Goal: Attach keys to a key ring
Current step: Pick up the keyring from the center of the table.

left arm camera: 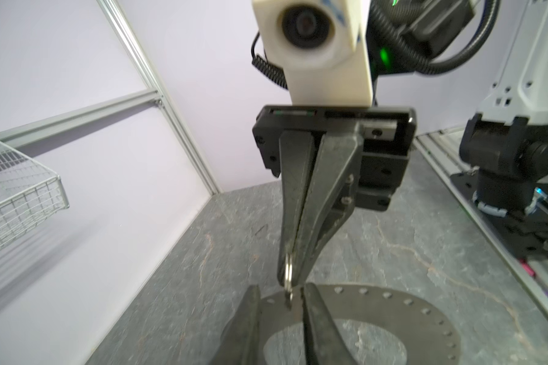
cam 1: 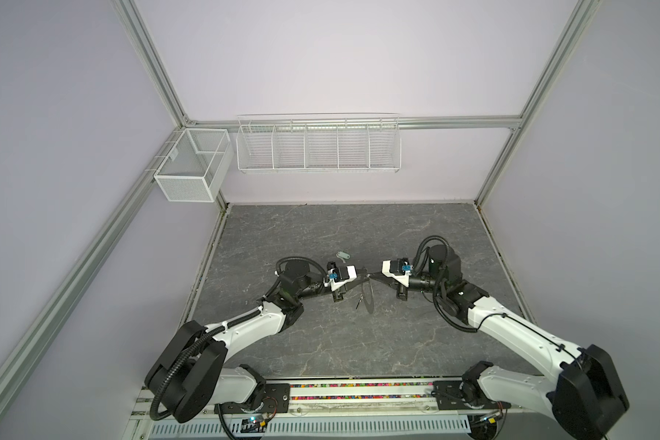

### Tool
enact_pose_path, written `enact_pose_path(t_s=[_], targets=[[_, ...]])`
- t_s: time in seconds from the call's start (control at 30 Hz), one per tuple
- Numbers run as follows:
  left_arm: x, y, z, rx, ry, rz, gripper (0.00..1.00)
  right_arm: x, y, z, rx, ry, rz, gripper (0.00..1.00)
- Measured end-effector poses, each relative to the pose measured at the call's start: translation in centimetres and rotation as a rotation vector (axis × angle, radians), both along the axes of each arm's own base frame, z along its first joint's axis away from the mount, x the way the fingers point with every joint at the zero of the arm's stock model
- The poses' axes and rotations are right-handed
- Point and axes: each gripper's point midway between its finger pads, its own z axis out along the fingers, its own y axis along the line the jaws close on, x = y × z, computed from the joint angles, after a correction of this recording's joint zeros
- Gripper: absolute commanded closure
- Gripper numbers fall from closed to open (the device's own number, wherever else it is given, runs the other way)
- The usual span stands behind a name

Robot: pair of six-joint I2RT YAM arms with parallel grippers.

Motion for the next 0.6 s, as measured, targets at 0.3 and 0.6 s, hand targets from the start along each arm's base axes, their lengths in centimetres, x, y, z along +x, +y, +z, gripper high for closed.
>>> enact_pose_path(t_s=[0.3, 0.6], targets=[[0.3, 0.5, -0.6, 0.133, -0.088, 0.11, 0.65, 1.2, -0.2, -2.3, -0.134, 0.095, -0.035, 0.93], [0.4, 0.0, -1.0, 0.232, -0.155, 0.141, 0.69, 1.9, -0.2, -2.9, -0.205, 0.141, -0.049, 0.93]])
